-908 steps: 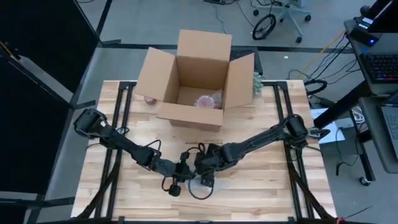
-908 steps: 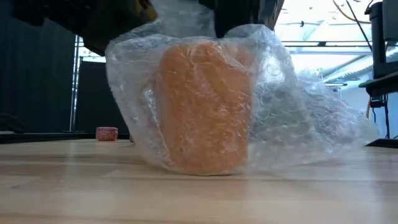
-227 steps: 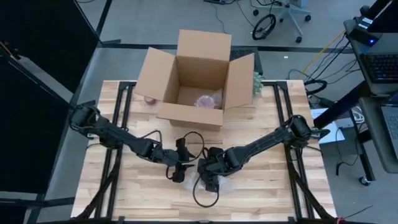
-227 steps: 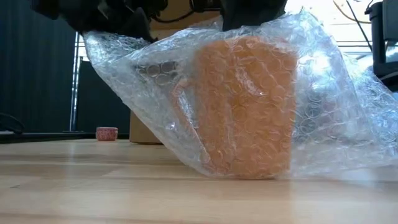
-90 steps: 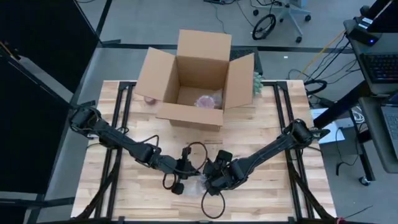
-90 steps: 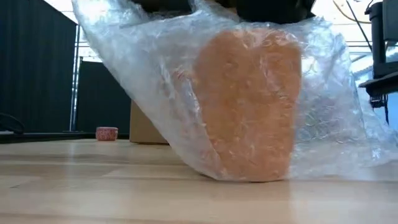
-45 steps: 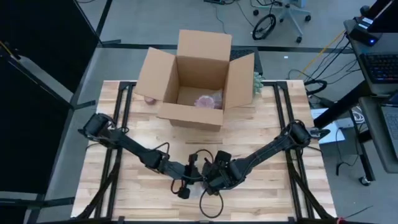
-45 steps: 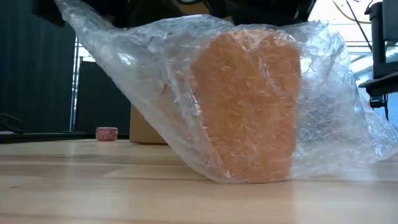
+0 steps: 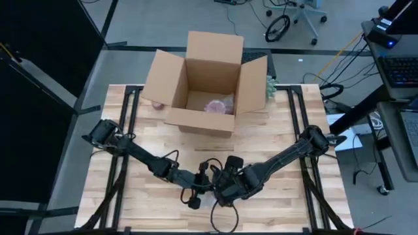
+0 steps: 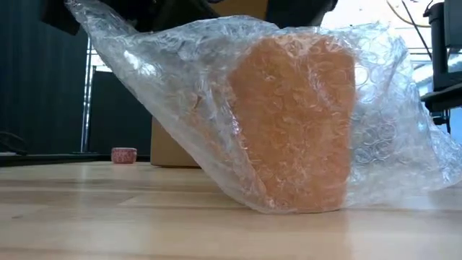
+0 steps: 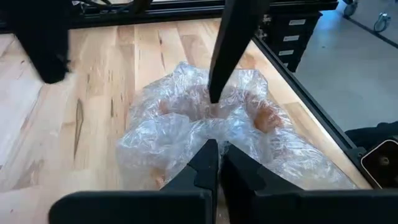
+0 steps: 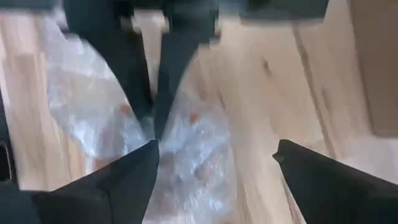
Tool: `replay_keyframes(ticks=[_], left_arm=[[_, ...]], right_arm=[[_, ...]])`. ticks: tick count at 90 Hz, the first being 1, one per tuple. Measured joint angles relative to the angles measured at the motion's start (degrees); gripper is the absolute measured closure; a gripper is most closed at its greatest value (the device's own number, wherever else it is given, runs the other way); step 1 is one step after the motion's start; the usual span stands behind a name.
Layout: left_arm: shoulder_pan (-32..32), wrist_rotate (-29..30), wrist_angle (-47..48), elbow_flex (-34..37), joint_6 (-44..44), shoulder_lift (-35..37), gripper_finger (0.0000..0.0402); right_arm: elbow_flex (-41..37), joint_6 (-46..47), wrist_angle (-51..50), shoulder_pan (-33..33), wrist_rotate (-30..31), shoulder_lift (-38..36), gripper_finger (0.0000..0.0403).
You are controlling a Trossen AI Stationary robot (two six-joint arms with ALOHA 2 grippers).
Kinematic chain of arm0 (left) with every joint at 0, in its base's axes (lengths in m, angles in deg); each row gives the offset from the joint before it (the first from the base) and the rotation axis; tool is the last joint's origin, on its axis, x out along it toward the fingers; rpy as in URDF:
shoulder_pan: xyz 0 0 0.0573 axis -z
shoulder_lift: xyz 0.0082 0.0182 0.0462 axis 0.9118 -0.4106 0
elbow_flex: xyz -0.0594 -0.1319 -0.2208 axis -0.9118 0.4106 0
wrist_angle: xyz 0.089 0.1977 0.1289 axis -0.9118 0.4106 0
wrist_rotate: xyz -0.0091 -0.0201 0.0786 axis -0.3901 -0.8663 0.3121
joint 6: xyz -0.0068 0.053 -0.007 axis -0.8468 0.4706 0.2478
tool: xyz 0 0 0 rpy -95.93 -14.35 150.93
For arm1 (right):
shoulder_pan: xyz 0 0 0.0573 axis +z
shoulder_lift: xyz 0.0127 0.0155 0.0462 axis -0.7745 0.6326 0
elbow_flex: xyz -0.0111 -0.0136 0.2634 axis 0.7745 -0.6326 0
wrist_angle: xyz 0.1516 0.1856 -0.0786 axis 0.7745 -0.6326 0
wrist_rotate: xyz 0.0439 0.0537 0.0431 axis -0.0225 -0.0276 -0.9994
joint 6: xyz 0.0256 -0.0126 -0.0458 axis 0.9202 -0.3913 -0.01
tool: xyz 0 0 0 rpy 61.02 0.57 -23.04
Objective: Wrap mug
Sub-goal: Wrap the orange cup with bubble wrap
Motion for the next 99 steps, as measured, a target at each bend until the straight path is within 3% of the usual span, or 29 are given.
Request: replay_keyframes(ticks=[49,99], left_arm=[[0.1,-0.2,-0.1,0.1,-0.1,0.0,0.0402],[1.4,2.9,8.7,0.6,5.9,8.1,0.0402]], right_arm=[[-17.1,6.7,16.9,-1.2,-3.5,0.0,0.0093],[-22.4,9.3,23.5,-2.3,-7.2,0.1,0.0093]])
